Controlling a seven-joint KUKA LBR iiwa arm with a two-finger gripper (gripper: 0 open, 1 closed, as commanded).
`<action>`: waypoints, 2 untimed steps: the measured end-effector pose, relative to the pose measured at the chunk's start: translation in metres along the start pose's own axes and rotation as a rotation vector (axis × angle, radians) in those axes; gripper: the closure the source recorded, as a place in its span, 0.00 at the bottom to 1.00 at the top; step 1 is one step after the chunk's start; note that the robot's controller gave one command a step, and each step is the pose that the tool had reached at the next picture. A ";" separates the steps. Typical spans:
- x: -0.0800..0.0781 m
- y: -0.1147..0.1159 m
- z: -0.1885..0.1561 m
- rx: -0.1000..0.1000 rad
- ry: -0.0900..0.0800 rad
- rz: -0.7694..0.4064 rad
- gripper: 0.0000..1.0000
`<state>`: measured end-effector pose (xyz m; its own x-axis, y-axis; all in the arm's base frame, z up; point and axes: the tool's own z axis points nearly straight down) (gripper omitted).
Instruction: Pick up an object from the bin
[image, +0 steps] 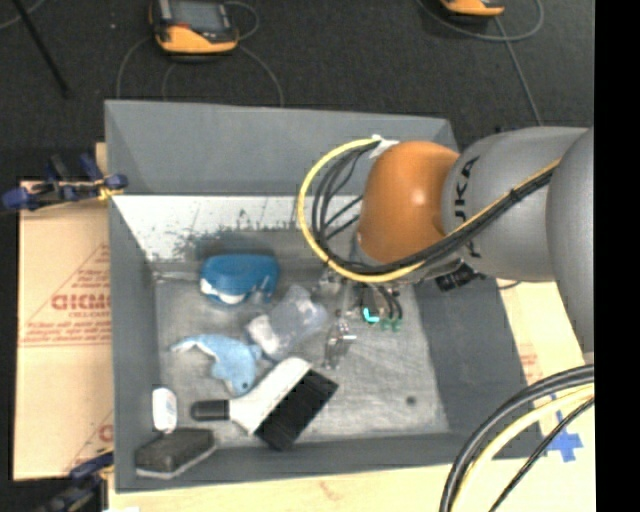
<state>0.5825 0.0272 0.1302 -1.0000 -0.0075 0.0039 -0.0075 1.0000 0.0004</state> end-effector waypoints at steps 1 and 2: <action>-0.002 0.000 -0.004 0.000 -0.008 0.001 0.00; -0.002 0.000 -0.004 0.000 -0.008 0.001 0.00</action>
Offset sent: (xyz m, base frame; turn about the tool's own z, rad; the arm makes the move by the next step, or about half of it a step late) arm 0.0142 -0.0078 -0.0602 0.1578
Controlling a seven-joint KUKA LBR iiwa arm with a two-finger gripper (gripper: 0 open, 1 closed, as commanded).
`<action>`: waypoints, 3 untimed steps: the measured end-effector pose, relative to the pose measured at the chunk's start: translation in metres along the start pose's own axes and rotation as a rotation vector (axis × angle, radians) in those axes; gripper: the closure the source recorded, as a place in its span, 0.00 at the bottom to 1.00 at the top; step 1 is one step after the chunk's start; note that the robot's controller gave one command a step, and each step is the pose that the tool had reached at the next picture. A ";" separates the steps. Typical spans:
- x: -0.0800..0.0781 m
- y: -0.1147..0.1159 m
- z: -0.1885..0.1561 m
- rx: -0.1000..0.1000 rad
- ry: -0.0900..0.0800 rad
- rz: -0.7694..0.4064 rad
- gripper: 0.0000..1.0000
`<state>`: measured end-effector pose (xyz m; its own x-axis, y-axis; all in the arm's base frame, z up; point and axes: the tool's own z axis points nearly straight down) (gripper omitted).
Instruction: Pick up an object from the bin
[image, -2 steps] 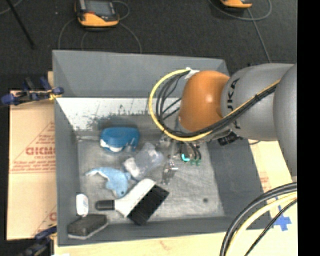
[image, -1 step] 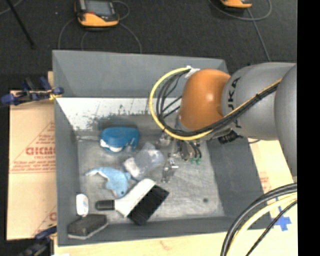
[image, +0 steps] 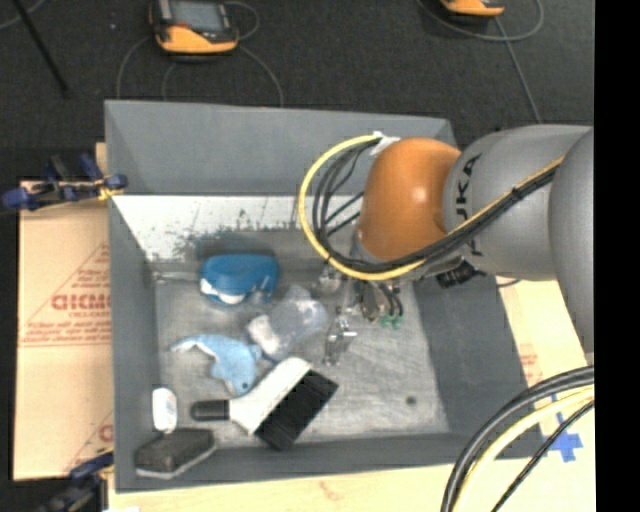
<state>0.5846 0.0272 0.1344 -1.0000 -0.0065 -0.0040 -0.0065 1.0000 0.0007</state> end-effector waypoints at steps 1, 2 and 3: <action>-0.018 -0.001 0.029 0.000 -0.007 0.101 0.00; -0.042 0.004 0.062 0.000 -0.002 0.338 0.00; -0.032 -0.007 0.060 0.000 -0.011 0.176 0.00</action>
Offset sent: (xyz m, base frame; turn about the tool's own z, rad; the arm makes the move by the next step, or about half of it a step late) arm 0.0408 0.0055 -0.0644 0.3391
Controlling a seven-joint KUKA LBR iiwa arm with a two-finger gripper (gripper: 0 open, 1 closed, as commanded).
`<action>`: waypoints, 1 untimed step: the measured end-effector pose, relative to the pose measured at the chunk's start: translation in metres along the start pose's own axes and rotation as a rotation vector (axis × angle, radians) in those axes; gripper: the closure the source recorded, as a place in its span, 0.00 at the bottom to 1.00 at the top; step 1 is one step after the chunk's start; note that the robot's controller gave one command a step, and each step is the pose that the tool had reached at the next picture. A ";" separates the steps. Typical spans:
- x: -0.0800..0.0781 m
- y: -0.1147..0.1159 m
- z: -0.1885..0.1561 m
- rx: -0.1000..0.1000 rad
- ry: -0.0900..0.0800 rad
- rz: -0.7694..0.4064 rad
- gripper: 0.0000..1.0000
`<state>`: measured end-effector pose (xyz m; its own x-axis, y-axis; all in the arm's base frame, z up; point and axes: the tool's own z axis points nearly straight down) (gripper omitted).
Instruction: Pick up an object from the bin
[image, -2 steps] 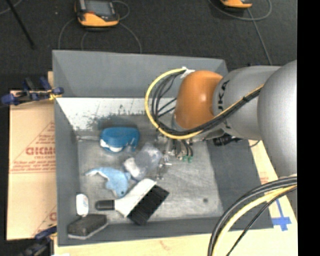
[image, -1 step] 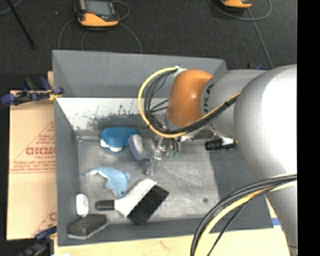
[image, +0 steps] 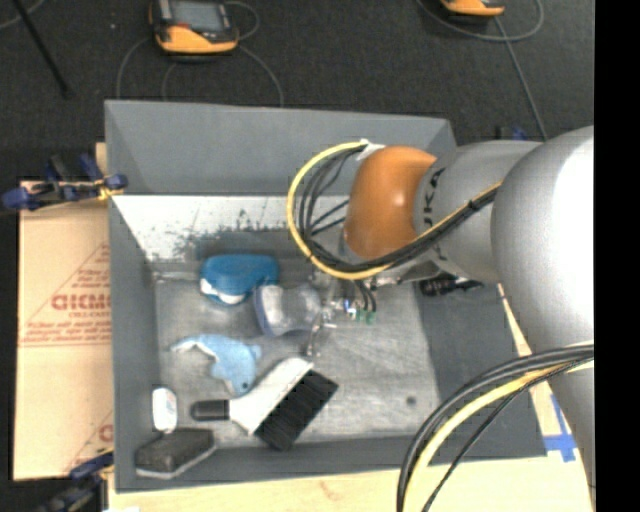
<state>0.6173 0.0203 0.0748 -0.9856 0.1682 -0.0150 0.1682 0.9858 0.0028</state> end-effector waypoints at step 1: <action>-0.010 0.012 0.000 0.003 0.010 0.159 1.00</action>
Offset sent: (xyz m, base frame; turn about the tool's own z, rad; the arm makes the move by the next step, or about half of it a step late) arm 0.0000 0.0000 0.0000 0.0000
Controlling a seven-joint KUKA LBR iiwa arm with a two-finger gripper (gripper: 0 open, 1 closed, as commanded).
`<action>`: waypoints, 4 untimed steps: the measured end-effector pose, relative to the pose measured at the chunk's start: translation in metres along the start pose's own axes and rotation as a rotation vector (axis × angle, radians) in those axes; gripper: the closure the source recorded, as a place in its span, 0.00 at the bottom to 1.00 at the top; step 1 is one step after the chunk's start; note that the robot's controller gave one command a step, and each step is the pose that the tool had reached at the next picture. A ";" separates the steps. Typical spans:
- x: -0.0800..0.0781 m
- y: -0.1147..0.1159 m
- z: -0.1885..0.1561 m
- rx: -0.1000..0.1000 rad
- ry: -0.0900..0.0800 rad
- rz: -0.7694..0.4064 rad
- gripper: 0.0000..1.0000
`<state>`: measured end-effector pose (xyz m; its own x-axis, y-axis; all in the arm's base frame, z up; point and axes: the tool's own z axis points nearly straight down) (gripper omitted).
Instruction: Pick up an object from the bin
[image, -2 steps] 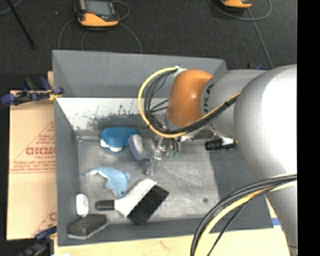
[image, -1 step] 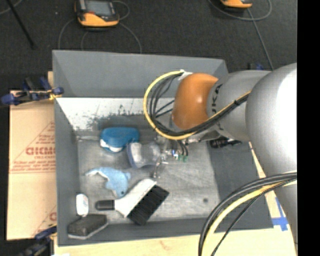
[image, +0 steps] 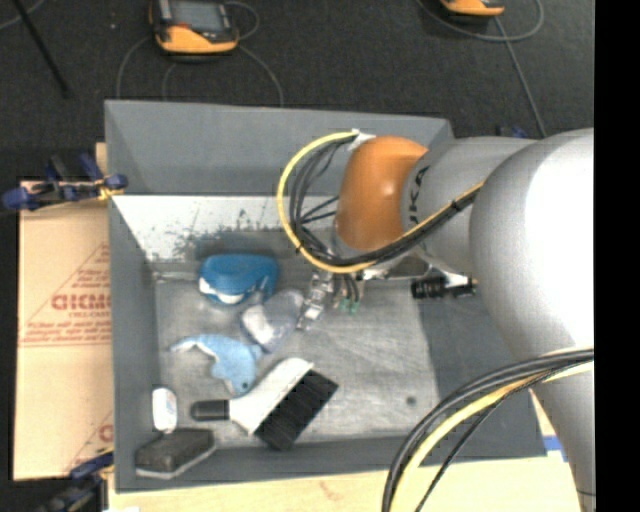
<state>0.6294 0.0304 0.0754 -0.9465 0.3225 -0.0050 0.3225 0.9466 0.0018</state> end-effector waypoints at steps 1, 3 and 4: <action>0.000 0.000 0.000 0.000 0.000 0.000 1.00; 0.001 -0.001 -0.014 0.002 0.004 -0.001 1.00; 0.000 -0.001 -0.026 0.001 0.002 -0.001 1.00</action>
Offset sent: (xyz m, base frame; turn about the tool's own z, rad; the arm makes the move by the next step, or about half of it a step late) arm 0.0002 0.0001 0.0352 0.0000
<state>0.6286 0.0299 0.1015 -0.9468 0.3217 -0.0025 0.3217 0.9468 0.0009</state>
